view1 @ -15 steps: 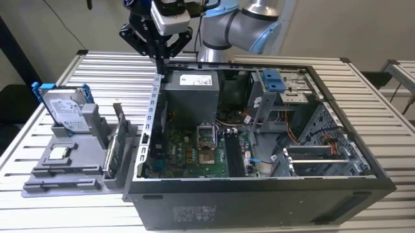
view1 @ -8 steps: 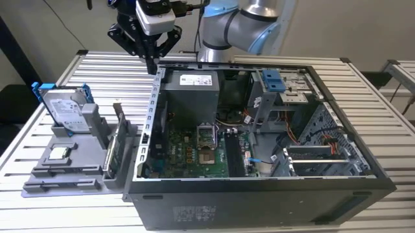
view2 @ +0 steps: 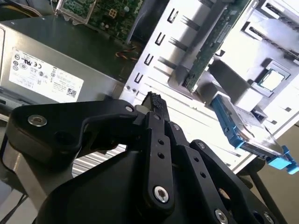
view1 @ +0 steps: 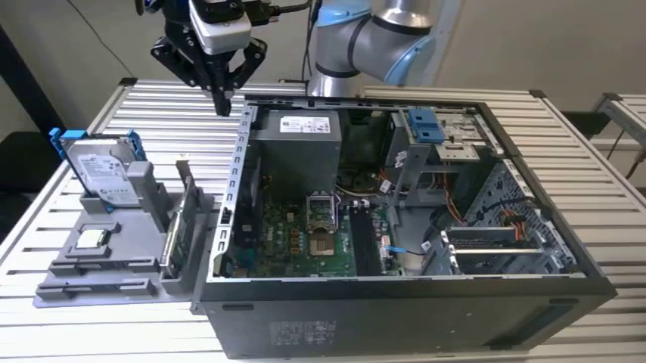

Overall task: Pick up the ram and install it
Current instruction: 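Reach for the ram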

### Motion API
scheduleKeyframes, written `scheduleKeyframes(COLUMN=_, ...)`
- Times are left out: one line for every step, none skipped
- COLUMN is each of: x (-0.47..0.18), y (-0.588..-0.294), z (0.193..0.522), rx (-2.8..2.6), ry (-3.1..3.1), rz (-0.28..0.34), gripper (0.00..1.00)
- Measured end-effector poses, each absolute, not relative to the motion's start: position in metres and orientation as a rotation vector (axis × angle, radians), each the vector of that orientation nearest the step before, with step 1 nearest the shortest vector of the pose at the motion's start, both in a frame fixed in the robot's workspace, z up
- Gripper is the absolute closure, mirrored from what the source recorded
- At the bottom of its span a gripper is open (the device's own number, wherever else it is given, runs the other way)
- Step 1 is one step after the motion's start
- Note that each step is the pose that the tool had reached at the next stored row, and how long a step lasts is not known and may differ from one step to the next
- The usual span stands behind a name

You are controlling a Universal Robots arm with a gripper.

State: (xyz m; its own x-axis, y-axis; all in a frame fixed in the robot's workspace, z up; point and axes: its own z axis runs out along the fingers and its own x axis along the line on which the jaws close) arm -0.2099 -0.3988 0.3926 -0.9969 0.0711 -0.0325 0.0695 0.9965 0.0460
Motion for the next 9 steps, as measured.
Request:
scheduleKeyframes(x=-0.212, y=-0.399, z=0.393, rx=0.109, ry=3.104, rz=0.070, gripper=0.89)
scheduleKeyframes(x=-0.214, y=-0.399, z=0.393, rx=0.109, ry=3.104, rz=0.070, gripper=0.89)
scheduleKeyframes(x=-0.216, y=-0.399, z=0.393, rx=0.109, ry=3.103, rz=0.070, gripper=0.89)
scheduleKeyframes(x=-0.218, y=-0.399, z=0.393, rx=0.109, ry=3.103, rz=0.070, gripper=0.89)
scheduleKeyframes(x=-0.220, y=-0.399, z=0.393, rx=0.109, ry=3.102, rz=0.070, gripper=0.89)
scheduleKeyframes(x=-0.222, y=-0.399, z=0.393, rx=0.109, ry=3.102, rz=0.070, gripper=0.89)
scheduleKeyframes(x=-0.224, y=-0.399, z=0.393, rx=0.109, ry=3.102, rz=0.070, gripper=0.89)
scheduleKeyframes(x=-0.225, y=-0.399, z=0.393, rx=0.109, ry=3.101, rz=0.070, gripper=0.89)
scheduleKeyframes(x=-0.227, y=-0.399, z=0.393, rx=0.109, ry=3.101, rz=0.070, gripper=0.89)
